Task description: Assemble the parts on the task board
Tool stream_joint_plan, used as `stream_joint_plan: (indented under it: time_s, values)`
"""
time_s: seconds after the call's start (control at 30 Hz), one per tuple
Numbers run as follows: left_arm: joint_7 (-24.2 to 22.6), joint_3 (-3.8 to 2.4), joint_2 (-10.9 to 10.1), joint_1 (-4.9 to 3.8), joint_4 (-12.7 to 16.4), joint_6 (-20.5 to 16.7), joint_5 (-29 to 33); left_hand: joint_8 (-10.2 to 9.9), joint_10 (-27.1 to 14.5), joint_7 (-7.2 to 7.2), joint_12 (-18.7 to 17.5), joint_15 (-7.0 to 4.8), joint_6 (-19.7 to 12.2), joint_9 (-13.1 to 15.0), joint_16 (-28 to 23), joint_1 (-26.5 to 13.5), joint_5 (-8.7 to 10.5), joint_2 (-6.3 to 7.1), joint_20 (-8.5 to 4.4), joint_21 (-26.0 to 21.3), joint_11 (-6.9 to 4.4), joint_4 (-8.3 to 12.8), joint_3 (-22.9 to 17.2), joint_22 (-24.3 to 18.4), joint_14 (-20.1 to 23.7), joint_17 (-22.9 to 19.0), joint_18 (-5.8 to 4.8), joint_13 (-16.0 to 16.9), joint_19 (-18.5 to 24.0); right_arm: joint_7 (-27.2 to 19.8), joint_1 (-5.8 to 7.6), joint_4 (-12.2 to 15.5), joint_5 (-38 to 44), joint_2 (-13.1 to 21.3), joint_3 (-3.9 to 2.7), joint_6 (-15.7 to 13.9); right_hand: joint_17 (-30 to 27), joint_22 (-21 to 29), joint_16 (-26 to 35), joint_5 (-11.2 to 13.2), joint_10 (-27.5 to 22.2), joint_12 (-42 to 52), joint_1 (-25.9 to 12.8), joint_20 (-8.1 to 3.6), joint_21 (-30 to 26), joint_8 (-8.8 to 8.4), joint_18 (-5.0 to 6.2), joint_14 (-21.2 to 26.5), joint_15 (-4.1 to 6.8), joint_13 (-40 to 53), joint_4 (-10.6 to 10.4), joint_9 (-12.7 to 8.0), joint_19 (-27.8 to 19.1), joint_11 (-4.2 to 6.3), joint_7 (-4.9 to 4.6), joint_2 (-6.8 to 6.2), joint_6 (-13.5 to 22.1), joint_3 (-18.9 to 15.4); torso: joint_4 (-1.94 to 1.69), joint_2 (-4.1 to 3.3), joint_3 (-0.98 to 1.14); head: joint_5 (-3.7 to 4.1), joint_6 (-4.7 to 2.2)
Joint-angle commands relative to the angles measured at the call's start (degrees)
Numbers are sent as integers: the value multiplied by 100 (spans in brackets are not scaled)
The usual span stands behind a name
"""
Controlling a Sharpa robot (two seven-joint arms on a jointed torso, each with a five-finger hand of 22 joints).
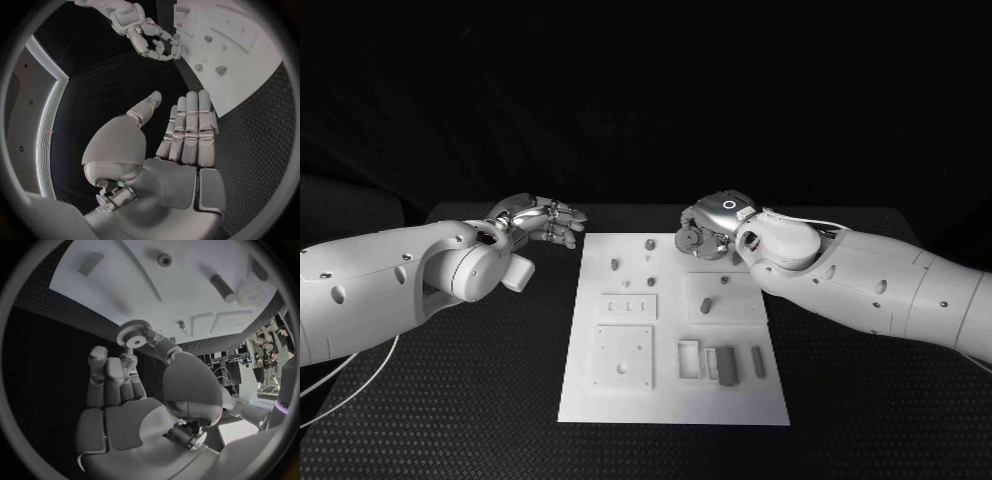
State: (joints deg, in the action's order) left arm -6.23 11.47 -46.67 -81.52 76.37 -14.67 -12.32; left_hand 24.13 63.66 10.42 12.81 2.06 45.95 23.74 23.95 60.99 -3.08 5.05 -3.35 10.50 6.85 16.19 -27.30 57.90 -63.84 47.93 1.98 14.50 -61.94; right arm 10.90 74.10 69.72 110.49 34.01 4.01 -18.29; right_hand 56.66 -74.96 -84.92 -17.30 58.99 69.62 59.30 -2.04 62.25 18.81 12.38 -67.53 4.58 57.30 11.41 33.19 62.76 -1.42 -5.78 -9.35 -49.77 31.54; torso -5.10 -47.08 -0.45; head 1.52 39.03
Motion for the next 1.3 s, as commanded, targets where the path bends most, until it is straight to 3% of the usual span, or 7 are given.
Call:
stream_joint_plan:
  time_s: [0.03,0.2,0.37,0.5,0.8,1.3]
  values:
    - [-45,-3,1,-5,16,59,-12,-28,-39,18,-34,-12,-20,7,-32,-7,5,-19,-40,-24,1,8,15,6,9,6,88,6,-15,154,2,111,289,-70,-1,-109,-5,-85,0,-3,33,-10,2,-45,25,-26,262,-46,11,-8,-6,12,14,24,-177,-45,-166,31,-4,-1,5,-15,-7]
    - [-49,-4,18,-5,15,61,-12,-28,-38,18,-35,-12,-19,9,-34,-7,5,-18,-40,-27,1,8,15,7,9,7,88,8,-15,112,2,134,333,-283,-2,-101,-8,-83,2,-4,40,-15,1,-48,24,-33,262,-52,12,-15,-8,14,18,24,-177,-51,-161,36,0,-2,3,-35,-25]
    - [-53,-5,66,-5,12,78,-12,-28,-37,18,-35,-11,-18,10,-36,-9,6,-19,-39,-28,0,6,15,7,10,8,87,9,-16,60,-6,-165,370,-682,2,-115,-20,-80,9,-5,49,-24,19,-53,19,-49,262,-52,12,-27,7,17,23,22,-180,-63,-145,51,-13,-6,0,-45,-54]
    - [-48,-5,100,-5,-7,79,-6,-30,-37,19,-39,-9,-19,14,-42,-34,6,-26,-36,-34,2,-8,22,10,8,13,85,14,-18,45,-109,-319,415,-854,8,-128,-32,-78,14,-4,52,-31,17,-55,16,-65,262,-49,10,-34,7,17,26,18,-185,-64,-126,54,-29,-6,0,-67,-49]
    - [-53,-5,150,-5,-29,103,-5,-32,-37,19,-42,-9,-20,16,-46,-43,6,-26,-36,-37,2,-10,25,12,8,16,85,17,-18,-36,-207,-519,351,-1045,8,-71,-51,-75,22,-3,54,-39,19,-57,11,-84,262,-41,5,-42,13,16,27,12,-191,-69,-105,60,-64,-19,-13,-89,-41]
    - [-49,-6,167,-6,-29,103,-5,-34,-37,19,-45,-9,-21,19,-51,-50,5,-27,-37,-43,2,-10,27,14,8,19,86,21,-18,-59,-305,-710,327,-1196,25,-42,-54,-73,27,-4,56,-45,26,-59,7,-98,262,-43,1,-49,21,19,31,7,-196,-54,-93,68,-39,-14,1,-148,-7]
